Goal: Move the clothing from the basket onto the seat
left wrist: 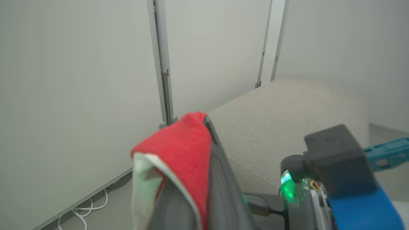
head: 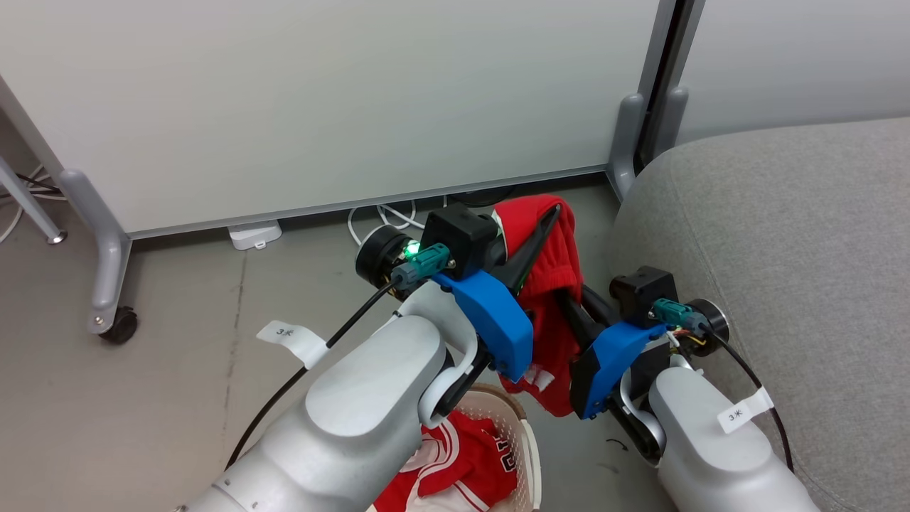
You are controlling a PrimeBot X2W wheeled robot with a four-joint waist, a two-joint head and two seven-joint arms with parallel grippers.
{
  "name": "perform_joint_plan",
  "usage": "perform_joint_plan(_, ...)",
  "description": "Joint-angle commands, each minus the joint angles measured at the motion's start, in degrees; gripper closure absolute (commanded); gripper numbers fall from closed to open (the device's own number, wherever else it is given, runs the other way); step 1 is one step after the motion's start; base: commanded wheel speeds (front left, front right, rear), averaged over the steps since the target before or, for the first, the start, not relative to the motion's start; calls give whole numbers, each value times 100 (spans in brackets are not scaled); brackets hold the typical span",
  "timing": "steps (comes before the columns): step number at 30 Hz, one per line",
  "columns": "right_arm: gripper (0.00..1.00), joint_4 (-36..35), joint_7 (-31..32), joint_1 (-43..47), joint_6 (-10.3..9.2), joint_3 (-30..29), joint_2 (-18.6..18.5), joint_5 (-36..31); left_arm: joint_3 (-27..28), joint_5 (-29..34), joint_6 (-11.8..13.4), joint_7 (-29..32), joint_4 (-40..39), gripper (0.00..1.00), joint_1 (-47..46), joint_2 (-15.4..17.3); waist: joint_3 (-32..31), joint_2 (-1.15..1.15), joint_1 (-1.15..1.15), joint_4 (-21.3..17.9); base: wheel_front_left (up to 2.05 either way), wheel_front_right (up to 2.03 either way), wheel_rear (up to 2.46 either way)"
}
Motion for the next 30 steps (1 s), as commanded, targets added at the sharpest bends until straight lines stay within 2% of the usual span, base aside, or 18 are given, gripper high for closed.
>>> perform_joint_plan(1, 100, 67, -62, -91, 3, 35, -20, 83, -26, -34, 15, -41, 32, 100, -98, 1, -8, 0, 0, -9, 0, 0, 0)
perform_joint_plan(4, 100, 158, -116, -132, 3, 100, -20, 165, -33, -78, 28, -63, 87, 100, -108, 1, -17, 0, 0, -30, 0, 0, 0)
perform_joint_plan(6, 100, 205, -143, -136, 3, 146, -20, 218, -29, -114, 30, -79, 116, 82, -88, 1, -21, 0, 0, -45, 0, 0, 0)
perform_joint_plan(8, 100, 240, -171, -156, 3, 187, -20, 263, -45, -136, 26, -93, 131, 57, -78, 1, -22, 0, 0, -55, 0, 0, 0)
perform_joint_plan(9, 100, 256, -182, -166, 3, 204, -20, 281, -53, -148, 24, -99, 141, 55, -80, 2, -22, 0, 0, -60, 0, 0, 0)
perform_joint_plan(10, 100, 271, -191, -174, 3, 221, -20, 301, -62, -150, 25, -99, 150, 27, -86, 2, -22, 0, 0, -63, 0, 0, 0)
perform_joint_plan(11, 100, 286, -201, -183, 3, 235, -20, 328, -70, -152, 28, -104, 160, 11, -94, 1, -21, 0, 0, -64, 0, 0, 0)
perform_joint_plan(12, 100, 301, -216, -192, 3, 245, -20, 337, -80, -153, 34, -115, 171, 0, -101, 2, -21, 0, 0, -66, 0, 0, 0)
perform_joint_plan(24, 100, 417, -274, -241, 3, 365, -20, 443, -146, -199, 58, -181, 296, 0, -116, 2, -32, 0, 0, -28, 0, 0, 0)
perform_joint_plan(30, 100, 472, -302, -325, 3, 126, -20, 384, -106, -198, 98, -355, 295, 0, 146, 159, -23, 0, 0, -12, 0, 0, 0)
